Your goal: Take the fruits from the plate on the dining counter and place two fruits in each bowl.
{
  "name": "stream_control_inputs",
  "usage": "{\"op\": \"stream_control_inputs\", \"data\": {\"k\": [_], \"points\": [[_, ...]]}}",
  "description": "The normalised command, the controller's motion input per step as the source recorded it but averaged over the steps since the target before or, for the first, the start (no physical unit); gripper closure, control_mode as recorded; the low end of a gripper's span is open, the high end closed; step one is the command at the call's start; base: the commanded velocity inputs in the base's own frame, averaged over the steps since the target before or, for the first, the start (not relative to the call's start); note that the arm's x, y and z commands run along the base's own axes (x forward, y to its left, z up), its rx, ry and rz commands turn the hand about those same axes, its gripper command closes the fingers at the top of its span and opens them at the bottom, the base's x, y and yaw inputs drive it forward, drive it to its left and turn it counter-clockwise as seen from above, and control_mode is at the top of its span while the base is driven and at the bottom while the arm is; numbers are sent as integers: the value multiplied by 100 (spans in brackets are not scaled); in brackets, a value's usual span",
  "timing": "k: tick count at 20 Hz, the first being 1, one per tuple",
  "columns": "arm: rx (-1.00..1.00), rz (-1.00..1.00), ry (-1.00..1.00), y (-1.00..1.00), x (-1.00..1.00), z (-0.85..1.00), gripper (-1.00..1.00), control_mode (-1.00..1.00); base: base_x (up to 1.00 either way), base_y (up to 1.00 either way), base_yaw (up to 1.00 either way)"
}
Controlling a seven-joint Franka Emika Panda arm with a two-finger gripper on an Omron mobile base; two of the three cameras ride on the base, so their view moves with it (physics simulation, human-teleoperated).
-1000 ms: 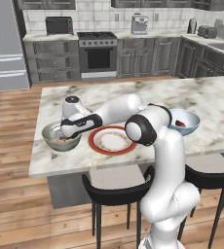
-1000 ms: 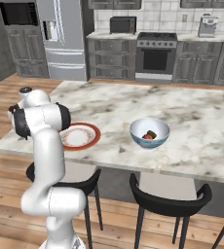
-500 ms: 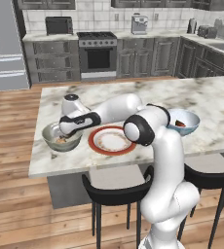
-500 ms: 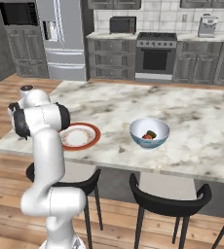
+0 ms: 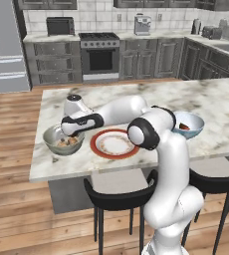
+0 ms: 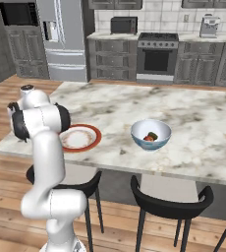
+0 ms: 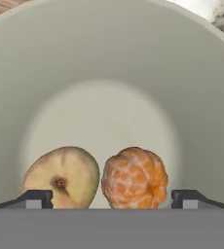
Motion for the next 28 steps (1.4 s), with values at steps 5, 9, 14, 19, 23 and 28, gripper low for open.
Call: {"op": "stream_control_inputs", "data": {"k": [5, 9, 14, 19, 23, 28], "points": [[1, 0, 3, -51, -32, 59, -100, -100, 0, 0, 0], [3, -13, 10, -85, -29, 80, -100, -100, 0, 0, 0], [1, -20, 0, -100, -46, 48, -100, -100, 0, 0, 0], [0, -19, 0, -100, -47, 17, -100, -100, 0, 0, 0], [0, -3, 0, -100, -72, 11, -100, -100, 0, 0, 0], [0, -1, 1, -100, -100, 51, -100, -100, 0, 0, 0]]}}
